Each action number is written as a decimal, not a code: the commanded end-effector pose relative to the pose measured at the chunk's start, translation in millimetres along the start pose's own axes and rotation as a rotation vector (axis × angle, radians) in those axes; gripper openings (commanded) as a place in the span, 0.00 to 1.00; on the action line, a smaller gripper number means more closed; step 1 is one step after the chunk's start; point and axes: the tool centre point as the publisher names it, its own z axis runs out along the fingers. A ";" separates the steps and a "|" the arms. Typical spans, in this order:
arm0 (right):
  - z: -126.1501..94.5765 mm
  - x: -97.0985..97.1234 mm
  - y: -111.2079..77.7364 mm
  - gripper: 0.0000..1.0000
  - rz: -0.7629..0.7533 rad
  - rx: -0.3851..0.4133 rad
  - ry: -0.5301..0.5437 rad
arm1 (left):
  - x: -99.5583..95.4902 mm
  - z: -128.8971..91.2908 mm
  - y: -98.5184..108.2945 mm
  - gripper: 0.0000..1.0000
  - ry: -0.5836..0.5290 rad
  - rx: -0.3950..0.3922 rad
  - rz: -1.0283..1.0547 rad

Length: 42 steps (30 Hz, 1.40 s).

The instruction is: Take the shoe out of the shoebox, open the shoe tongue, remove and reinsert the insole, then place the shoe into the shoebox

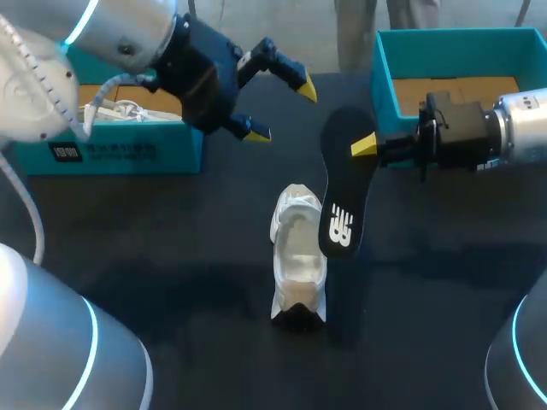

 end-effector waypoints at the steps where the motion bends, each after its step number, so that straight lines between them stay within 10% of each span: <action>1: -2.3 1.0 1.2 0.00 0.003 0.005 -0.007 | 8.7 6.2 -1.5 1.00 -0.414 0.003 0.015; 42: 5.9 7.6 -7.4 0.00 0.046 0.042 -0.002 | 46.4 6.0 15.4 1.00 -0.480 -0.087 0.066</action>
